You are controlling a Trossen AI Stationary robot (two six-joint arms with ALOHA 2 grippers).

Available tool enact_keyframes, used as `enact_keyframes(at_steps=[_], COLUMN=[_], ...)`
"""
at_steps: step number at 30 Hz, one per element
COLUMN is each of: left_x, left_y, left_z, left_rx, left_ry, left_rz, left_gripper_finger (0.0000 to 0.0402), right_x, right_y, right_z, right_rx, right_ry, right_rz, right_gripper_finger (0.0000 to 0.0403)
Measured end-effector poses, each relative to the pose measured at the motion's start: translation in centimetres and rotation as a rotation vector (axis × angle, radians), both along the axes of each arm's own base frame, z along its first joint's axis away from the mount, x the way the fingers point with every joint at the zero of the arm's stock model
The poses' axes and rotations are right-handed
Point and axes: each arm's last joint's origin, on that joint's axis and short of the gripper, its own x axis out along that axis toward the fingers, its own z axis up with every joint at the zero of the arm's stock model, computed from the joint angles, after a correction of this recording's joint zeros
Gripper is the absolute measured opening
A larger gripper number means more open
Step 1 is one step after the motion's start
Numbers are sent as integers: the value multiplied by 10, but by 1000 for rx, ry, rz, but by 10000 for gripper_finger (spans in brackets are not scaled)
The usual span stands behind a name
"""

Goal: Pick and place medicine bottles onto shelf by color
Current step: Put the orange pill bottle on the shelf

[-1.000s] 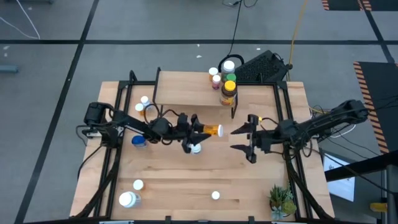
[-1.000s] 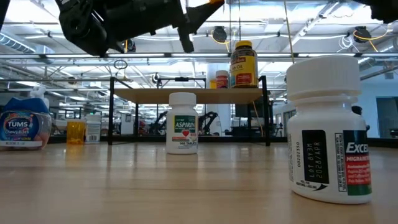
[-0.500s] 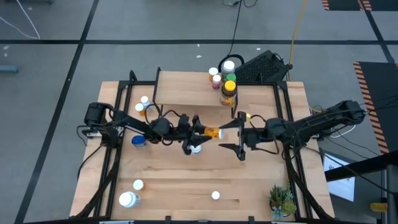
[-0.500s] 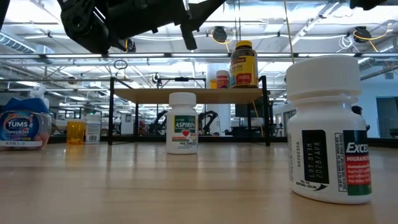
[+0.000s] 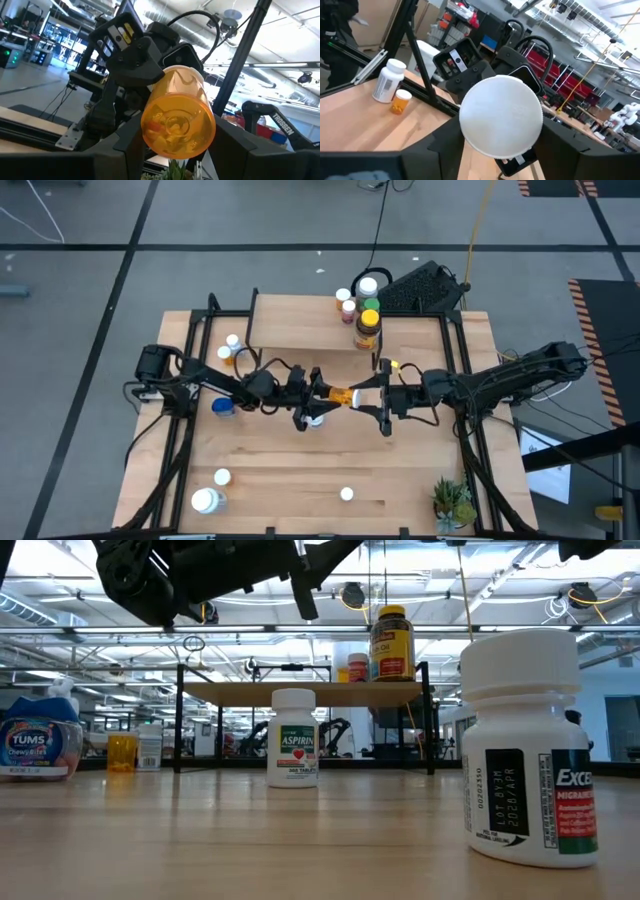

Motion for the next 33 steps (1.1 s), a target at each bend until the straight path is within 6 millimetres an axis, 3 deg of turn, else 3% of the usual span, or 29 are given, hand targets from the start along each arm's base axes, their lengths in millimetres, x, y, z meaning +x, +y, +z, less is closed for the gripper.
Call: enact_keyframes(at_steps=[7, 12, 19, 26, 33], left_x=[2, 5, -9, -42, -75], left_y=[0, 9, 22, 30, 48], left_z=[-6, -17, -13, 19, 46], left_rx=[19, 50, 127, 237, 353], left_ry=[72, 188, 464, 586, 659], left_rz=[10, 80, 126, 295, 593], left_gripper_finger=[188, 237, 309, 334, 335], right_x=[2, 8, 4, 10, 42], right_y=[-1, -3, -16, -49, -94], right_z=[-1, 12, 56, 100, 119], right_rx=[80, 147, 291, 395, 417], right_ry=[102, 283, 500, 592, 605], right_rz=[-7, -68, -250, -472, -599], right_gripper_finger=[196, 192, 194, 193, 194])
